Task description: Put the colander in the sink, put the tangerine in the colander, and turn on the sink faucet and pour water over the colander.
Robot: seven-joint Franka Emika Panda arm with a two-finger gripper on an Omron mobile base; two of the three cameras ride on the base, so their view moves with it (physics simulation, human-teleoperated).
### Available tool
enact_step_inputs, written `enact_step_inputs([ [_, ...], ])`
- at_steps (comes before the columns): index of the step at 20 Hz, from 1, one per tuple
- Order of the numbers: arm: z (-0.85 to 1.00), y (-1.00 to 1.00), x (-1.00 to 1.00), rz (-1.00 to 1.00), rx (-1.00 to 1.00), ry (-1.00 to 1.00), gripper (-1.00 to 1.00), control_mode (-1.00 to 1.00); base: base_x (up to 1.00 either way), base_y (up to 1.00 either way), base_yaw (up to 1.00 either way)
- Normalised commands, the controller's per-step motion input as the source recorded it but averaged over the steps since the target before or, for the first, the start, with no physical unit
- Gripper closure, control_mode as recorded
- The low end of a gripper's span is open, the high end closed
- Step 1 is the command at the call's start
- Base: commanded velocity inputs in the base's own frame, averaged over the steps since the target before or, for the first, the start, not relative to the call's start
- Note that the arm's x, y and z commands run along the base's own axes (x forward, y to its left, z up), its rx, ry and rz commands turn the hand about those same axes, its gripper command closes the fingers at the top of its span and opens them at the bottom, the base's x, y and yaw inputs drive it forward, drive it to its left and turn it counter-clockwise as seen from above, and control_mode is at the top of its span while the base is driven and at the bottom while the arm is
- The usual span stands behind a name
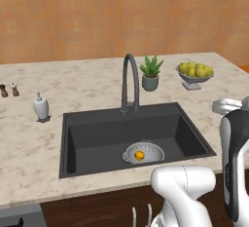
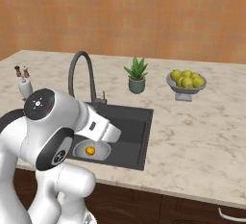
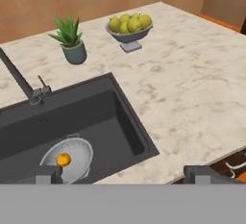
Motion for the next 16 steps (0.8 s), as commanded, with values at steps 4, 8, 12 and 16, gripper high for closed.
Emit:
enact_step_inputs([
  [4, 0.0, 0.0, 0.0, 0.0, 0.0, 0.0, -1.0, 1.0, 1.0, 0.02, 0.03],
  [8, 0.0, 0.0, 0.35, 0.03, 0.04, 0.0, -1.0, -1.0, 0.44, 0.0, 0.01],
  [12, 0.12, 0.0, 0.77, 0.22, 0.22, -0.03, -1.0, -1.0, 0.0, 0.0, 0.0],
  [16, 0.04, 0.04, 0.94, 0.39, 0.23, -0.11, -1.0, -1.0, 0.0, 0.0, 0.0],
])
